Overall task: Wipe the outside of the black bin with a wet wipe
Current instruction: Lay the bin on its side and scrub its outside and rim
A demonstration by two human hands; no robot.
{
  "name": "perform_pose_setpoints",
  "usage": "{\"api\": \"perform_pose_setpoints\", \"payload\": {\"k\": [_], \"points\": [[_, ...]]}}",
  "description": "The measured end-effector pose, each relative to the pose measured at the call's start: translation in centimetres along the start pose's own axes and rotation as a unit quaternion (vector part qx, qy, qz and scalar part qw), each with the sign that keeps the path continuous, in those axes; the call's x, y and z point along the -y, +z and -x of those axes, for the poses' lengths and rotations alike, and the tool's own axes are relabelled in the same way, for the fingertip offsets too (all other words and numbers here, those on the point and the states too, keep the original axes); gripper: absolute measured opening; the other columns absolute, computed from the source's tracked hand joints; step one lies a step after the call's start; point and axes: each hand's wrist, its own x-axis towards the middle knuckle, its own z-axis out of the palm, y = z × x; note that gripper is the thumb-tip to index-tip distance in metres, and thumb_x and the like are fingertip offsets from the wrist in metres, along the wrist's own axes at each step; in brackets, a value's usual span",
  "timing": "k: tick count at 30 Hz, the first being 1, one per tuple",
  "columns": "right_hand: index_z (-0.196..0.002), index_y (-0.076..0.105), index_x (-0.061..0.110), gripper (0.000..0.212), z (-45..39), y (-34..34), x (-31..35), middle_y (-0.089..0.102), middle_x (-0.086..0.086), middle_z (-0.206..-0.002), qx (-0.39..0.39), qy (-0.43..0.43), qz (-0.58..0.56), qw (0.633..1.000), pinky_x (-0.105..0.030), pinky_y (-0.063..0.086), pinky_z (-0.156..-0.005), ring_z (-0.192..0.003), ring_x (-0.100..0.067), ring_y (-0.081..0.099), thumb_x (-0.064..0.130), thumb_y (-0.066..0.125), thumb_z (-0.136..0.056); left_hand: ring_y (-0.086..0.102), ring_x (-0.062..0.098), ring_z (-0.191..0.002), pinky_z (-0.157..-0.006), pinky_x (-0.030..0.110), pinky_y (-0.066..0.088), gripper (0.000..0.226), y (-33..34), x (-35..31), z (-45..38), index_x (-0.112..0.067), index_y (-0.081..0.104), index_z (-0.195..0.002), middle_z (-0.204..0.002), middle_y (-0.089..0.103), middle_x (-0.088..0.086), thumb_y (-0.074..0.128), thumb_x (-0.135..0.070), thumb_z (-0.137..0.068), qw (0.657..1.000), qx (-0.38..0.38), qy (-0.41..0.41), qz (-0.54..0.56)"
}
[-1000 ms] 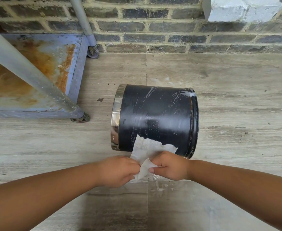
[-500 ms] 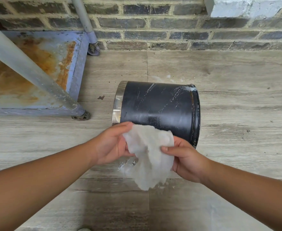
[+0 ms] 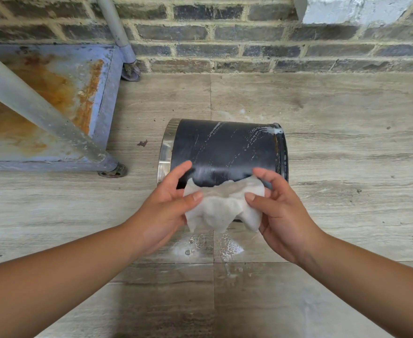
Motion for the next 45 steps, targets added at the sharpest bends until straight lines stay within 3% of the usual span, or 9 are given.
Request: {"api": "perform_pose_setpoints", "payload": {"k": [4, 7, 10, 14, 17, 20, 24, 31, 45], "points": [[-0.125, 0.054, 0.013, 0.064, 0.9, 0.0, -0.3, 0.073, -0.005, -0.091, -0.01, 0.018, 0.011, 1.0, -0.026, 0.058, -0.067, -0.084, -0.016, 0.071, -0.001, 0.072, -0.065, 0.069, 0.025, -0.07, -0.059, 0.037, 0.056, 0.038, -0.3, 0.1, 1.1, -0.039, 0.066, -0.098, -0.083, 0.074, 0.001, 0.073, -0.005, -0.082, 0.953, -0.065, 0.03, -0.295], [-0.123, 0.058, 0.02, 0.067, 1.0, 0.2, -0.1, 0.074, -0.003, -0.098, 0.01, 0.034, 0.154, 0.987, -0.026, 0.057, -0.072, -0.09, -0.018, 0.071, -0.008, 0.077, -0.065, 0.057, 0.001, -0.053, -0.049, 0.015, 0.044, 0.027, -0.4, -0.2, 0.9, -0.042, 0.066, -0.088, -0.064, 0.064, -0.01, 0.074, -0.017, -0.082, 0.884, -0.088, 0.075, -0.453], [-0.103, 0.068, 0.031, 0.039, 0.3, 0.3, 0.5, 0.071, 0.003, -0.094, 0.008, -0.054, 0.456, 0.888, -0.02, 0.052, -0.068, -0.079, -0.013, 0.066, 0.005, 0.079, -0.076, 0.056, -0.005, -0.072, -0.06, 0.007, 0.039, 0.016, -0.7, -1.5, 0.2, -0.031, 0.072, -0.091, -0.076, 0.061, -0.016, 0.072, -0.016, -0.085, 0.821, -0.065, 0.147, -0.548], [-0.08, 0.069, 0.033, 0.022, -1.3, 0.5, 1.7, 0.056, 0.011, -0.08, 0.035, -0.17, 0.558, 0.811, -0.008, 0.036, -0.065, -0.071, 0.003, 0.052, 0.012, 0.075, -0.08, 0.05, 0.003, -0.07, -0.061, 0.025, 0.04, 0.007, -1.6, -3.2, -0.7, -0.028, 0.072, -0.085, -0.08, 0.053, -0.012, 0.069, -0.023, -0.086, 0.759, -0.066, 0.184, -0.621], [-0.087, 0.067, 0.02, 0.01, -3.3, 0.7, 3.8, 0.056, 0.011, -0.09, 0.041, -0.256, 0.624, 0.737, -0.016, 0.038, -0.079, -0.088, -0.004, 0.053, 0.011, 0.07, -0.084, 0.052, 0.012, -0.074, -0.063, 0.032, 0.047, 0.008, -1.4, -5.4, -2.2, -0.026, 0.07, -0.083, -0.086, 0.05, -0.008, 0.065, -0.032, -0.084, 0.737, -0.095, 0.222, -0.631], [-0.094, 0.061, 0.018, 0.006, -6.7, 1.6, 7.0, 0.055, 0.016, -0.074, 0.003, -0.324, 0.644, 0.693, -0.013, 0.036, -0.06, -0.067, -0.003, 0.053, 0.014, 0.061, -0.091, 0.054, 0.019, -0.077, -0.066, 0.033, 0.045, 0.008, -0.8, -8.5, -5.7, -0.017, 0.066, -0.079, -0.093, 0.053, -0.004, 0.069, -0.022, -0.084, 0.719, -0.143, 0.278, -0.621], [-0.096, 0.053, 0.016, 0.002, -13.1, 3.0, 11.0, 0.055, 0.002, -0.065, -0.066, -0.38, 0.65, 0.655, -0.032, 0.024, -0.047, -0.053, -0.019, 0.046, 0.016, 0.052, -0.095, 0.062, 0.01, -0.065, -0.055, 0.021, 0.047, 0.006, -0.2, -12.7, -12.3, -0.02, 0.064, -0.083, -0.08, 0.068, -0.006, 0.065, -0.018, -0.088, 0.776, -0.205, 0.283, -0.525], [-0.106, 0.063, 0.021, 0.02, -19.1, 1.8, 9.4, 0.069, -0.014, -0.094, -0.039, -0.222, 0.812, 0.539, -0.038, 0.052, -0.065, -0.084, -0.037, 0.063, 0.016, 0.047, -0.095, 0.06, 0.028, -0.087, -0.073, 0.031, 0.045, 0.02, -2.4, -10.8, -18.4, -0.013, 0.071, -0.108, -0.1, 0.071, 0.013, 0.056, -0.016, -0.095, 0.704, -0.108, 0.175, -0.68], [-0.115, 0.067, 0.021, 0.026, -15.7, 0.2, 7.3, 0.072, -0.007, -0.109, 0.034, -0.206, 0.758, 0.618, -0.044, 0.054, -0.083, -0.102, -0.031, 0.063, 0.02, 0.049, -0.097, 0.063, 0.03, -0.095, -0.078, 0.039, 0.052, 0.024, -3.9, -9.1, -13.4, -0.023, 0.068, -0.106, -0.102, 0.07, 0.0, 0.047, -0.031, -0.098, 0.554, -0.013, 0.186, -0.811]]}}
